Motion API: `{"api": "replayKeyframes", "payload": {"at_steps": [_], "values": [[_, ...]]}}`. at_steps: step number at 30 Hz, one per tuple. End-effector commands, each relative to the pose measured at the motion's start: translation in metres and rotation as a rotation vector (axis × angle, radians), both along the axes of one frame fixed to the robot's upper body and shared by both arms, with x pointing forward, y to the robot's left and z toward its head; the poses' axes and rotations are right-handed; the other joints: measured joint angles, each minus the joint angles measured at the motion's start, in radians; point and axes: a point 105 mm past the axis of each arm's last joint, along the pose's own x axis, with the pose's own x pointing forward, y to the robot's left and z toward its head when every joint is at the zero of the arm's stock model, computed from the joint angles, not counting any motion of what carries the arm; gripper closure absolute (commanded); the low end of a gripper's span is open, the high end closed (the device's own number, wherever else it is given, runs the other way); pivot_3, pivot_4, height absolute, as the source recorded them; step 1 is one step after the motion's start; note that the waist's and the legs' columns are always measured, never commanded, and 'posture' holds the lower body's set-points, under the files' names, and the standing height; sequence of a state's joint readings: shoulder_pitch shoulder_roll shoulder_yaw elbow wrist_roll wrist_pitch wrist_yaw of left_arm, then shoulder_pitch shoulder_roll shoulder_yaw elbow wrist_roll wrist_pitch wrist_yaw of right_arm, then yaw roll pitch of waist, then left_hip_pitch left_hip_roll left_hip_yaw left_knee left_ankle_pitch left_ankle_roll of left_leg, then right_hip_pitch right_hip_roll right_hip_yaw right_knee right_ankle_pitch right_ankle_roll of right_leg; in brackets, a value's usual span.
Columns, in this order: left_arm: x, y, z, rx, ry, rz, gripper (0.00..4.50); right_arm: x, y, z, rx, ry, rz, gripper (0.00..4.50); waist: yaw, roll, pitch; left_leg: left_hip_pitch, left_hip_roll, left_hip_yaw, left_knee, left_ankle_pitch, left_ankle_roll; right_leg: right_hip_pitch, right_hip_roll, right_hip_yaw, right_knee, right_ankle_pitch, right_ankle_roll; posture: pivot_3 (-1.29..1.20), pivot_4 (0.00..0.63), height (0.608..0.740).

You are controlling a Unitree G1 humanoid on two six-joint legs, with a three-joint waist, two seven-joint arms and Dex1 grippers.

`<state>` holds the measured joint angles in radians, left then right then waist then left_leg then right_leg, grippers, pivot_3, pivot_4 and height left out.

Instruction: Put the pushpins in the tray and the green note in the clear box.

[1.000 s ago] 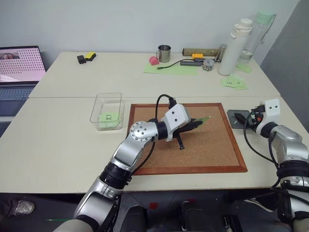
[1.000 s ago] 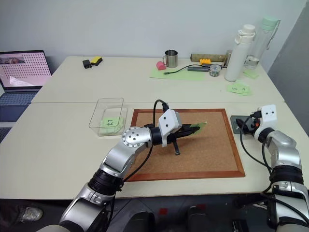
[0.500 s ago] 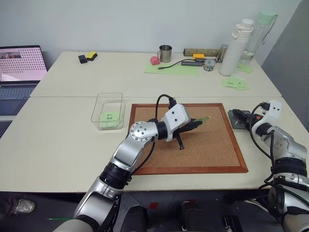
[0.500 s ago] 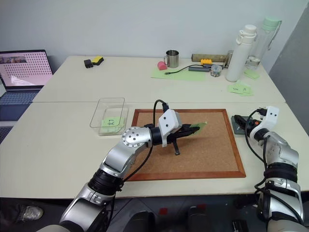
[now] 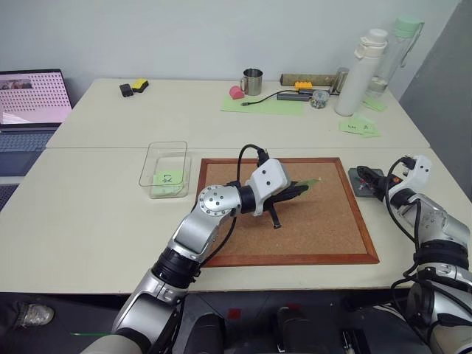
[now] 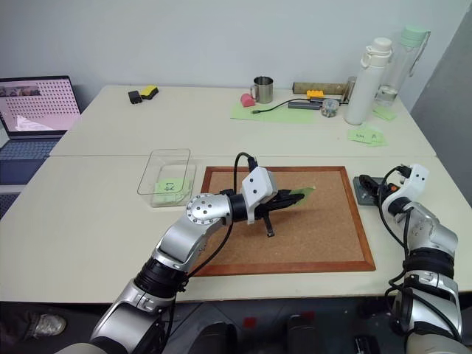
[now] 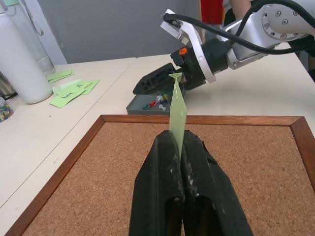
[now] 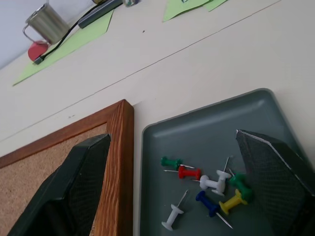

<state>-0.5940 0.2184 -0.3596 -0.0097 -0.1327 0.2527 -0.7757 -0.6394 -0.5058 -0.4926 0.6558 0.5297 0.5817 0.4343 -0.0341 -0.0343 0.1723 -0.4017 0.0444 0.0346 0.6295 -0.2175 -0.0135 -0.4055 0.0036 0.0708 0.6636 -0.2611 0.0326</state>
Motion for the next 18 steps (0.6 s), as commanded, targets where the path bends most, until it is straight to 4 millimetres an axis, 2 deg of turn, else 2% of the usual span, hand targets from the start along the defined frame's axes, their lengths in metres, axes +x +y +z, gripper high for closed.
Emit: {"api": "replayKeyframes", "payload": {"at_steps": [1,4,8,18], "values": [[-0.005,-0.002,0.016,-0.035,-0.055,-0.02,4.5,0.002,-0.01,0.023,0.134,-0.062,-0.049,0.26,0.0,0.0,0.0,0.0,0.0,0.0,0.0,0.0,0.0,0.0,0.0,0.0,0.0,0.0,0.0,0.0,0.15,0.74],[-0.005,-0.002,0.016,-0.034,-0.056,-0.019,4.5,0.002,-0.013,0.028,0.137,-0.07,-0.057,0.26,0.0,0.0,0.0,0.0,0.0,0.0,0.0,0.0,0.0,0.0,0.0,0.0,0.0,0.0,0.0,0.0,0.15,0.74],[-0.004,0.0,0.017,-0.038,-0.059,-0.011,4.5,0.0,-0.017,0.045,0.108,-0.11,-0.045,0.26,0.0,0.0,0.0,0.0,0.0,0.0,0.0,0.0,0.0,0.0,0.0,0.0,0.0,0.0,0.0,0.0,0.15,0.74],[-0.002,0.003,0.017,-0.056,-0.045,0.012,4.5,-0.009,-0.002,0.069,0.09,-0.167,0.065,0.26,0.0,0.0,0.0,0.0,0.0,0.0,0.0,0.0,0.0,0.0,0.0,0.0,0.0,0.0,0.001,0.0,0.15,0.74]]}}
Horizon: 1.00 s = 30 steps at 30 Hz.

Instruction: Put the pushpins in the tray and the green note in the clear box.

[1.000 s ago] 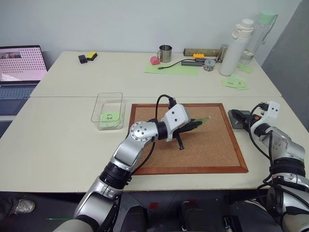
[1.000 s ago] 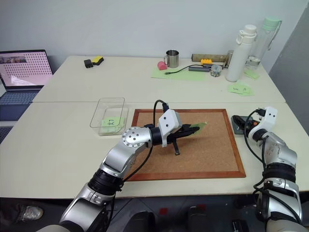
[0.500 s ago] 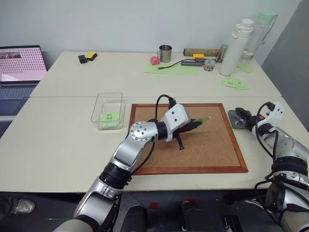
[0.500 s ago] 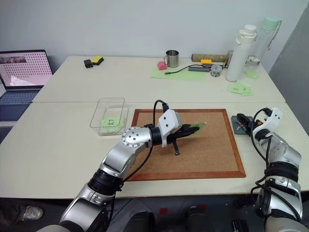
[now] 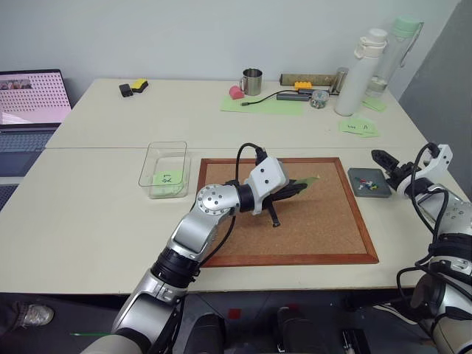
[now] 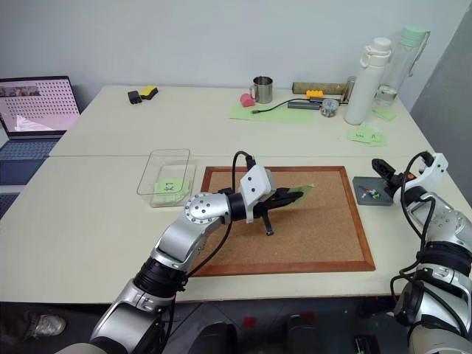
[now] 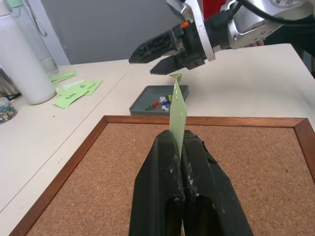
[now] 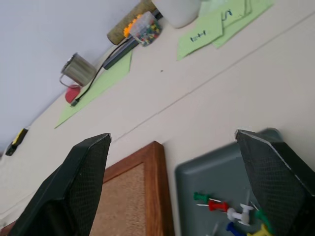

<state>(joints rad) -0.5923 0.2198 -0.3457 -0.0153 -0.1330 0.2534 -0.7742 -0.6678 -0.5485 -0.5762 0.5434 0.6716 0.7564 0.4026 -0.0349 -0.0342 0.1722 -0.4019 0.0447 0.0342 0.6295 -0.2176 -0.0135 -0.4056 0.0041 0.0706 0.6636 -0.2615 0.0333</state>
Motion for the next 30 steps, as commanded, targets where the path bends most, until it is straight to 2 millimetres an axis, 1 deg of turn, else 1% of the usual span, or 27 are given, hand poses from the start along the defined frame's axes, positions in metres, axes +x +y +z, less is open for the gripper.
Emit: {"api": "replayKeyframes", "payload": {"at_steps": [1,3,5,6,8,10,12,14,16,19,21,23,25,28,30], "values": [[-0.004,0.002,0.015,-0.05,-0.036,0.005,4.5,-0.006,0.005,0.028,-0.071,-0.1,0.048,0.26,0.001,0.0,0.0,0.0,0.0,0.0,0.0,0.0,0.0,0.0,0.0,0.0,0.0,0.0,0.0,0.0,0.15,0.74],[-0.003,0.005,0.015,-0.052,-0.032,0.019,4.5,-0.01,0.014,0.029,-0.295,-0.136,0.092,0.26,0.001,0.0,0.0,0.0,0.0,0.0,0.0,0.0,0.0,0.0,0.0,0.0,0.0,0.0,0.0,0.0,0.15,0.74],[0.0,0.011,0.017,-0.081,-0.009,0.055,4.5,-0.018,0.029,0.025,-0.583,-0.195,0.182,0.26,0.002,0.0,0.0,0.0,0.0,0.0,0.0,0.0,0.0,0.0,0.0,0.0,-0.001,-0.001,0.001,0.0,0.15,0.74],[0.002,0.016,0.019,-0.1,0.007,0.076,4.5,-0.023,0.036,0.023,-0.674,-0.223,0.226,0.26,0.002,0.0,0.0,0.0,0.0,0.0,0.0,0.0,0.0,0.0,0.0,0.0,-0.001,-0.002,0.003,0.0,0.15,0.74],[0.005,0.024,0.022,-0.128,0.031,0.114,4.5,-0.03,0.043,0.021,-0.747,-0.259,0.28,0.26,0.0,0.0,0.0,0.0,0.0,-0.001,0.0,0.0,0.0,0.0,0.0,-0.001,-0.001,-0.003,0.004,0.0,0.15,0.74],[0.008,0.036,0.025,-0.15,0.052,0.169,4.5,-0.038,0.052,0.023,-0.754,-0.298,0.331,0.26,-0.001,0.0,0.0,0.0,0.0,-0.001,0.0,0.0,0.0,0.0,0.0,0.0,0.0,-0.003,0.004,0.0,0.15,0.74],[0.015,0.053,0.031,-0.183,0.069,0.25,4.5,-0.048,0.068,0.033,-0.726,-0.35,0.402,0.26,-0.002,0.0,0.0,0.0,0.0,-0.001,0.0,0.0,0.0,0.0,0.0,0.0,0.0,-0.003,0.005,0.0,0.15,0.74],[0.024,0.075,0.041,-0.222,0.073,0.36,4.5,-0.064,0.093,0.046,-0.678,-0.408,0.505,0.26,-0.003,0.0,0.0,0.0,0.001,-0.002,0.0,0.0,0.0,0.0,0.0,0.0,0.001,-0.003,0.004,0.0,0.15,0.74],[0.035,0.1,0.048,-0.239,0.049,0.502,4.5,-0.081,0.12,0.056,-0.629,-0.451,0.608,0.26,-0.005,0.0,0.0,0.0,0.001,-0.004,0.0,0.0,0.0,0.0,0.0,0.0,0.001,-0.003,0.004,0.0,0.15,0.74],[0.053,0.148,0.056,-0.269,-0.007,0.763,4.5,-0.107,0.158,0.065,-0.572,-0.499,0.743,0.26,-0.004,0.0,0.0,0.0,0.002,-0.005,0.0,0.0,0.0,0.0,0.001,-0.001,0.001,-0.003,0.005,0.0,0.15,0.74],[0.06,0.176,0.061,-0.294,-0.039,0.912,4.5,-0.119,0.177,0.07,-0.53,-0.52,0.8,0.26,-0.003,-0.001,0.0,0.0,0.002,-0.006,0.0,0.0,0.0,0.0,0.001,-0.001,0.001,-0.003,0.005,0.0,0.15,0.74],[0.065,0.198,0.06,-0.299,-0.05,1.028,4.5,-0.129,0.194,0.073,-0.495,-0.542,0.851,0.26,0.003,-0.001,0.0,0.0,0.002,-0.006,0.0,0.0,0.0,0.0,0.001,-0.002,0.001,-0.003,0.004,0.0,0.15,0.74],[0.069,0.21,0.054,-0.298,-0.03,1.09,4.5,-0.133,0.202,0.075,-0.476,-0.543,0.87,0.26,0.004,-0.001,0.0,0.0,0.001,-0.006,0.0,0.0,0.0,0.0,-0.001,-0.002,0.001,-0.003,0.005,0.0,0.15,0.74],[0.074,0.218,0.042,-0.28,0.001,1.147,4.5,-0.133,0.205,0.073,-0.477,-0.532,0.875,0.26,0.008,-0.002,0.001,0.0,0.001,-0.006,0.001,0.0,0.0,0.0,-0.003,-0.002,0.0,-0.002,0.005,0.0,0.15,0.74],[0.076,0.224,0.037,-0.265,-0.001,1.185,4.5,-0.134,0.206,0.072,-0.481,-0.527,0.879,0.26,0.01,-0.004,0.001,-0.001,0.001,-0.005,0.001,0.0,0.0,0.0,-0.004,-0.003,0.0,-0.002,0.006,0.0,0.15,0.74]]}}
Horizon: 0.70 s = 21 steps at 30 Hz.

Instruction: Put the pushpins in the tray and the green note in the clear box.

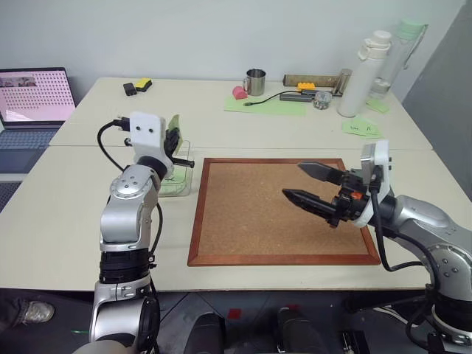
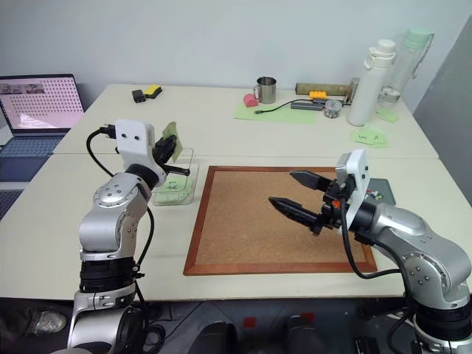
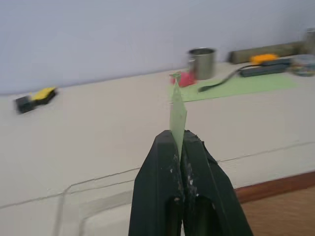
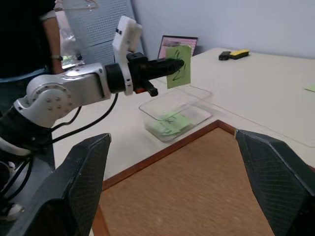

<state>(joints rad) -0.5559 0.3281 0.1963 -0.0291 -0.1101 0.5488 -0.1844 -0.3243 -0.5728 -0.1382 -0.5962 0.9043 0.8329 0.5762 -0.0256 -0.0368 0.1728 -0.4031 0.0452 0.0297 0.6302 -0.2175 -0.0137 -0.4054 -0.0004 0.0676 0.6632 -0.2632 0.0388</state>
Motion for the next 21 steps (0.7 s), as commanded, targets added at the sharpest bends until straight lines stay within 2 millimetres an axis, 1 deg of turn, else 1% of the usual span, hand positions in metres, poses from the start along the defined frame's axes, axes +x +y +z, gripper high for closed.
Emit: {"api": "replayKeyframes", "payload": {"at_steps": [1,3,6,8,9,11,15,20,21], "values": [[0.002,0.007,0.007,0.024,-0.04,0.053,4.5,-0.006,0.004,0.007,-0.004,-0.036,0.015,0.26,0.0,-0.001,0.0,-0.001,0.0,0.0,0.0,0.0,0.0,0.0,0.0,0.0,0.0,0.0,0.0,0.0,0.15,0.74],[0.002,0.012,0.003,0.041,-0.031,0.08,4.5,-0.007,0.004,0.007,-0.007,-0.029,0.013,0.26,-0.001,-0.001,0.0,-0.001,0.0,0.0,0.0,0.0,0.0,0.0,-0.001,0.0,-0.001,0.002,-0.003,0.0,0.15,0.74],[0.001,0.022,-0.007,0.057,-0.007,0.136,4.5,-0.007,0.003,0.005,-0.013,-0.022,0.008,0.26,-0.001,-0.001,0.0,-0.001,0.0,0.0,0.0,0.0,0.0,0.0,-0.001,-0.001,-0.001,0.002,-0.003,0.0,0.15,0.74],[0.001,0.025,-0.01,0.066,0.002,0.146,4.5,-0.007,0.002,0.005,-0.016,-0.019,0.003,0.26,-0.002,-0.001,0.0,-0.001,0.0,0.0,0.0,0.0,0.0,0.0,0.0,-0.001,-0.001,0.002,-0.003,0.0,0.15,0.74],[0.0,0.025,-0.011,0.068,0.003,0.147,4.3,-0.007,0.001,0.004,-0.016,-0.018,0.0,0.25,-0.002,-0.001,0.0,-0.001,0.0,0.0,0.0,0.0,0.0,0.0,0.0,-0.002,-0.001,0.002,-0.003,0.0,0.15,0.74],[0.0,0.027,-0.011,0.065,0.001,0.148,4.07,-0.006,0.0,0.004,-0.018,-0.017,-0.007,0.24,-0.002,-0.001,0.0,-0.001,0.0,0.0,0.0,0.0,0.0,0.0,0.0,-0.002,0.0,0.002,-0.003,0.0,0.15,0.74],[0.0,0.027,-0.008,0.063,-0.008,0.145,3.32,-0.005,-0.003,0.003,-0.022,-0.018,-0.017,0.24,-0.002,-0.001,0.0,-0.002,0.0,0.0,0.0,0.0,0.0,0.0,0.0,-0.002,0.0,0.002,-0.003,0.0,0.15,0.74],[-0.001,0.025,-0.007,0.069,-0.015,0.136,2.5,-0.003,-0.006,0.004,-0.024,-0.021,-0.029,0.24,-0.002,-0.001,0.0,-0.002,0.0,0.0,0.0,0.0,0.0,0.0,0.0,-0.002,0.0,0.002,-0.003,0.0,0.15,0.74],[-0.001,0.024,-0.006,0.074,-0.017,0.123,2.27,-0.002,-0.006,0.003,-0.026,-0.022,-0.033,0.24,-0.002,-0.002,0.0,-0.002,0.0,0.0,0.0,0.0,0.0,0.0,0.0,-0.002,0.0,0.002,-0.003,0.0,0.15,0.74]]}}
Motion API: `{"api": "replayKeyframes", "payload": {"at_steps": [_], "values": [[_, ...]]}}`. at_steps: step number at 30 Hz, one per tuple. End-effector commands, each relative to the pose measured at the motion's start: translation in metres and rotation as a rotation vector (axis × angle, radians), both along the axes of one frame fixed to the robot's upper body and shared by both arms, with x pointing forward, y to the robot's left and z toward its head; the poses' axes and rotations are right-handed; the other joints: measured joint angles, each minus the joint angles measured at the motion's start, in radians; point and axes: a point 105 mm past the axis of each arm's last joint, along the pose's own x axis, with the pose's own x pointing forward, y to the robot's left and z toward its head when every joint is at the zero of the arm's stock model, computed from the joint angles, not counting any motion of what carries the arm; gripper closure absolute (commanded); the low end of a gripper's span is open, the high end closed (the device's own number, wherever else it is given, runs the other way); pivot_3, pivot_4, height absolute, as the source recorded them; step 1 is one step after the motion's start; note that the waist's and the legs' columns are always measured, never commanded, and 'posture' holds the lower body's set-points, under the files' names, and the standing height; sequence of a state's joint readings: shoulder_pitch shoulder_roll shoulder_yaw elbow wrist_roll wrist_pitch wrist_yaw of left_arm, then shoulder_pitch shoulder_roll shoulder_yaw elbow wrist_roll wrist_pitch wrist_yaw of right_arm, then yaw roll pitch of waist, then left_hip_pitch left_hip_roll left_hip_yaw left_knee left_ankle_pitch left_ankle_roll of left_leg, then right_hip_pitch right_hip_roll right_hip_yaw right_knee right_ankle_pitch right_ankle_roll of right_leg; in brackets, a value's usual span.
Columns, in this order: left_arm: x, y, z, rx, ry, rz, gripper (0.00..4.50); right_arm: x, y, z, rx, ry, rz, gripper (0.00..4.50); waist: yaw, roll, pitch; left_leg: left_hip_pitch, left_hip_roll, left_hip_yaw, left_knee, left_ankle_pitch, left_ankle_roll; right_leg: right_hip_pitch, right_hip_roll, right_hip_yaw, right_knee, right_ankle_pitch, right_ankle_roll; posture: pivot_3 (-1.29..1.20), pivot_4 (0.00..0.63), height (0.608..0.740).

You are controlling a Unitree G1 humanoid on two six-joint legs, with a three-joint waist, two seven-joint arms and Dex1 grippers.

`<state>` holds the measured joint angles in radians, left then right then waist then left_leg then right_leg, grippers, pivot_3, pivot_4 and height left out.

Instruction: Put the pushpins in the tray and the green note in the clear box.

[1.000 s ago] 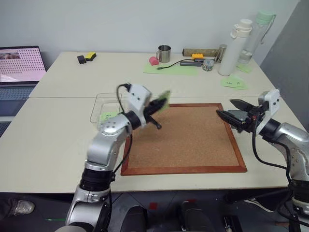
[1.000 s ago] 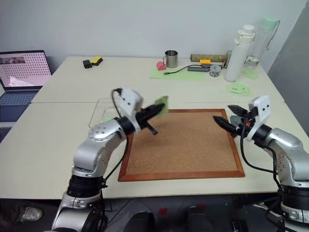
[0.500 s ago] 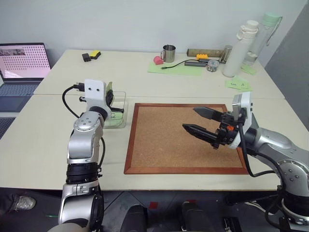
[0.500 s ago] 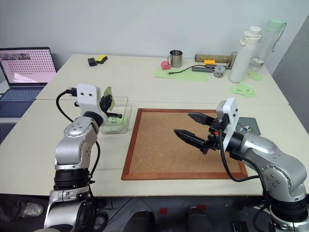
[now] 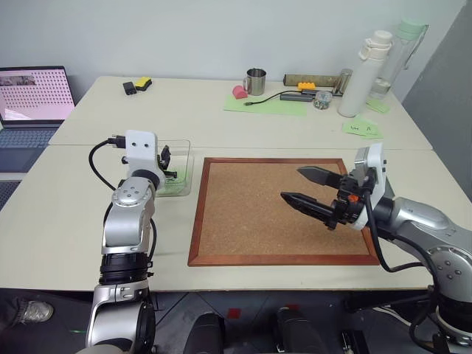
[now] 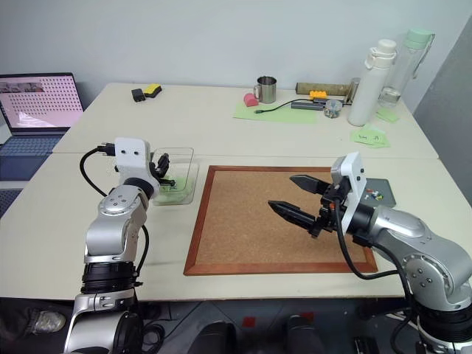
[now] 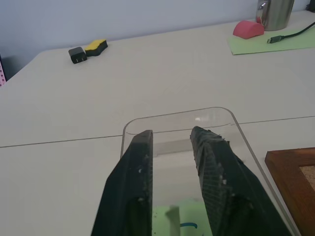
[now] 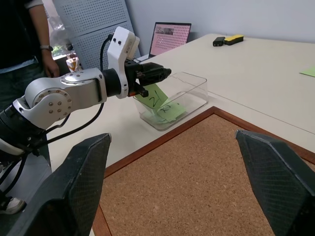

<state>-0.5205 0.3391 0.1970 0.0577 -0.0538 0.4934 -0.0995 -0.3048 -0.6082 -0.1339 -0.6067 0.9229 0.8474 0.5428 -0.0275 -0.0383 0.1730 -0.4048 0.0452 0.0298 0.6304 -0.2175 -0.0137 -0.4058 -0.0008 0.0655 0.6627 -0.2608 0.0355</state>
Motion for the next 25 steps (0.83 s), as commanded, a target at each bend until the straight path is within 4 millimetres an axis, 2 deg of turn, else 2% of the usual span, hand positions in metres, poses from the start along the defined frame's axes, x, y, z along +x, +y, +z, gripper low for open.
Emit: {"api": "replayKeyframes", "payload": {"at_steps": [1,3,8,11,14,19,22,25], "values": [[-0.002,-0.004,0.02,0.04,-0.066,-0.037,2.13,-0.001,-0.004,0.009,0.005,-0.051,-0.009,0.24,0.0,0.0,0.0,0.0,0.0,0.0,0.0,0.0,0.0,0.0,0.0,0.0,0.0,0.0,0.0,0.0,0.15,0.74],[-0.004,-0.014,0.023,0.065,-0.067,-0.108,1.78,0.0,-0.008,0.008,-0.01,-0.055,-0.028,0.24,0.0,0.0,0.0,0.0,0.0,0.0,0.0,0.0,0.0,0.0,0.0,0.0,0.0,0.0,0.0,0.0,0.15,0.74],[-0.013,-0.04,0.033,0.084,-0.066,-0.32,1.78,0.002,-0.022,0.002,-0.071,-0.059,-0.075,0.24,-0.001,0.0,0.0,-0.001,0.0,0.001,0.0,0.0,0.0,0.0,0.0,0.0,0.0,0.0,0.0,0.0,0.15,0.74],[-0.031,-0.071,0.032,0.121,-0.013,-0.572,1.78,0.003,-0.034,-0.002,-0.126,-0.056,-0.1,0.24,-0.001,0.0,0.0,-0.001,0.0,0.001,0.0,0.0,0.0,0.0,0.0,0.0,-0.001,0.0,0.0,0.0,0.15,0.74],[-0.054,-0.088,0.023,0.144,0.076,-0.769,1.78,0.003,-0.045,-0.005,-0.157,-0.041,-0.121,0.24,-0.002,0.0,0.0,-0.001,0.0,0.001,0.0,0.0,0.0,-0.001,0.0,0.0,-0.001,0.0,0.0,0.0,0.15,0.74],[-0.084,-0.095,0.005,0.174,0.216,-0.962,1.78,0.001,-0.064,-0.016,-0.213,-0.026,-0.173,0.24,-0.005,0.0,0.0,0.0,0.0,0.001,0.0,0.0,0.0,-0.001,0.0,0.0,0.0,-0.003,0.003,0.0,0.15,0.74],[-0.091,-0.096,0.0,0.181,0.253,-1.009,1.78,0.0,-0.069,-0.02,-0.22,-0.021,-0.193,0.24,-0.004,0.0,0.0,0.0,0.001,0.001,0.0,0.0,0.0,-0.001,0.001,0.0,0.0,-0.003,0.003,0.0,0.15,0.74],[-0.09,-0.096,0.0,0.186,0.245,-1.016,1.78,0.0,-0.072,-0.022,-0.218,-0.02,-0.208,0.24,-0.003,0.0,0.0,0.0,0.001,0.001,0.0,0.0,0.0,-0.001,0.0,0.0,0.0,-0.003,0.003,0.0,0.15,0.74]]}}
